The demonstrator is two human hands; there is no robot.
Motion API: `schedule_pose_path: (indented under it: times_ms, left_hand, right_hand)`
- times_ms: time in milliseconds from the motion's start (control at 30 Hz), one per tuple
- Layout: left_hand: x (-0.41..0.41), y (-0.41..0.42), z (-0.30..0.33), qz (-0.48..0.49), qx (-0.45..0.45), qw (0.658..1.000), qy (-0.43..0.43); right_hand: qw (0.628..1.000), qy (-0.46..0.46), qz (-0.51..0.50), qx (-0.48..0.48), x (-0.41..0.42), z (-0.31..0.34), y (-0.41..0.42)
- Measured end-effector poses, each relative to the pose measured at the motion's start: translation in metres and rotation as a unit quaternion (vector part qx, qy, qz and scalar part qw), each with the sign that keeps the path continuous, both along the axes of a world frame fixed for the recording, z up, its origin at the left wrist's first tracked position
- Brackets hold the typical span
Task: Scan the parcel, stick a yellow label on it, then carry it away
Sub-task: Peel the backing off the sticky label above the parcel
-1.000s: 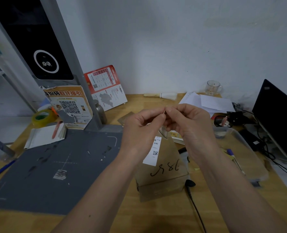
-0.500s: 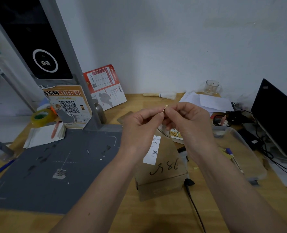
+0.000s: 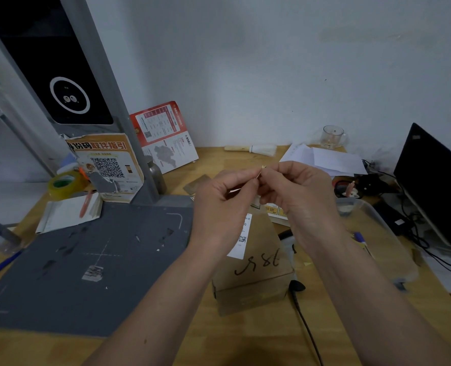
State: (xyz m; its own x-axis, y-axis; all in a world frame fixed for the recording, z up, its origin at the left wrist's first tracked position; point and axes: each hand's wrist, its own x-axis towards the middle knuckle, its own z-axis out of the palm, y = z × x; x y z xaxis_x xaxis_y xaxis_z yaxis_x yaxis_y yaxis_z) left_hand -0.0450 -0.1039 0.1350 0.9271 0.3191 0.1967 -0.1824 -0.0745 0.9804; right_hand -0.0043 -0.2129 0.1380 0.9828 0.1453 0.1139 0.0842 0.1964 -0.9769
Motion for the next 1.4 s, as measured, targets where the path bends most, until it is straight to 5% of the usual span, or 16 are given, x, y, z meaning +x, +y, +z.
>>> schedule_pose_path:
  times_ms: [1400]
  left_hand:
    - [0.009,0.007,0.003,0.009,-0.097,0.995,0.019]
  right_hand:
    - [0.984,-0.119,0.005,-0.129,0.001,-0.003,0.002]
